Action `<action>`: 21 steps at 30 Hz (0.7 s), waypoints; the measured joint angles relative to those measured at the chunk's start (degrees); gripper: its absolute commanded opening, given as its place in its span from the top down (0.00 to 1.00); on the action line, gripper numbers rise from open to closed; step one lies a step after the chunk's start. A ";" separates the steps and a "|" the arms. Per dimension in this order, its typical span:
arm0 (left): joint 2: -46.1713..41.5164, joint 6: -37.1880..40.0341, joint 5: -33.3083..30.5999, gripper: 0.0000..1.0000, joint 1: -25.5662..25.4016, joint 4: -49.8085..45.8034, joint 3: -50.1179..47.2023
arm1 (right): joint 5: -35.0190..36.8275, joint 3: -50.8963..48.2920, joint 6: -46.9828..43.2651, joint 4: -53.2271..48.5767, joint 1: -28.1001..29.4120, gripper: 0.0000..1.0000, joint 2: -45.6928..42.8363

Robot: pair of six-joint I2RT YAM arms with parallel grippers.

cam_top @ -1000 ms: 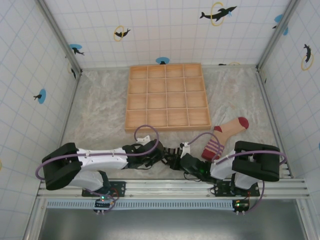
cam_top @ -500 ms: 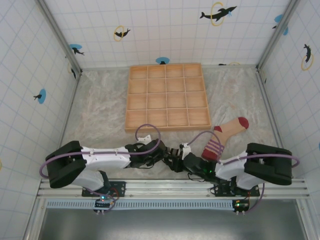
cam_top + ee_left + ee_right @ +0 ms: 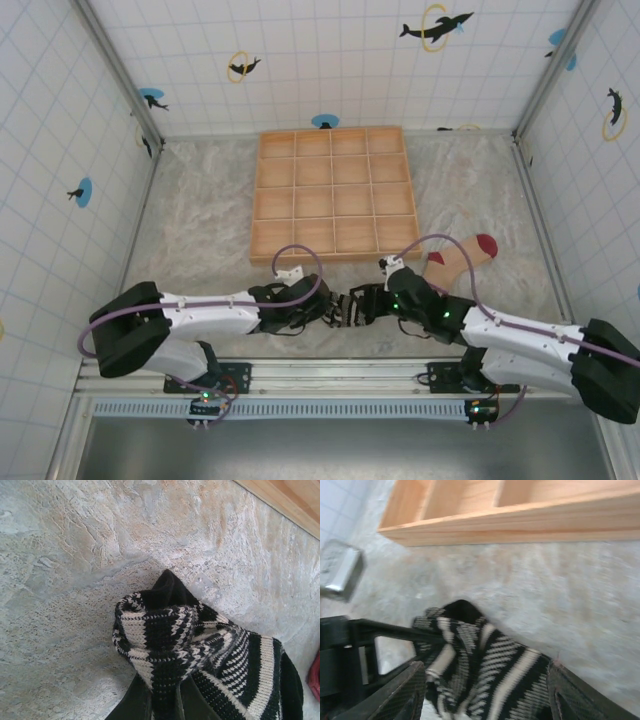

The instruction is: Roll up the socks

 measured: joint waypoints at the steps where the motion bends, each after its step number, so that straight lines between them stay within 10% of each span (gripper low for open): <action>1: -0.17 0.31 0.11 1.00 0.04 -0.13 -0.04 | -0.92 -0.11 0.17 -1.20 -1.31 0.40 -0.35; 21: -1.33 3.91 1.40 1.00 0.76 0.52 -1.14 | -13.55 -6.56 9.79 5.68 -3.10 0.58 7.26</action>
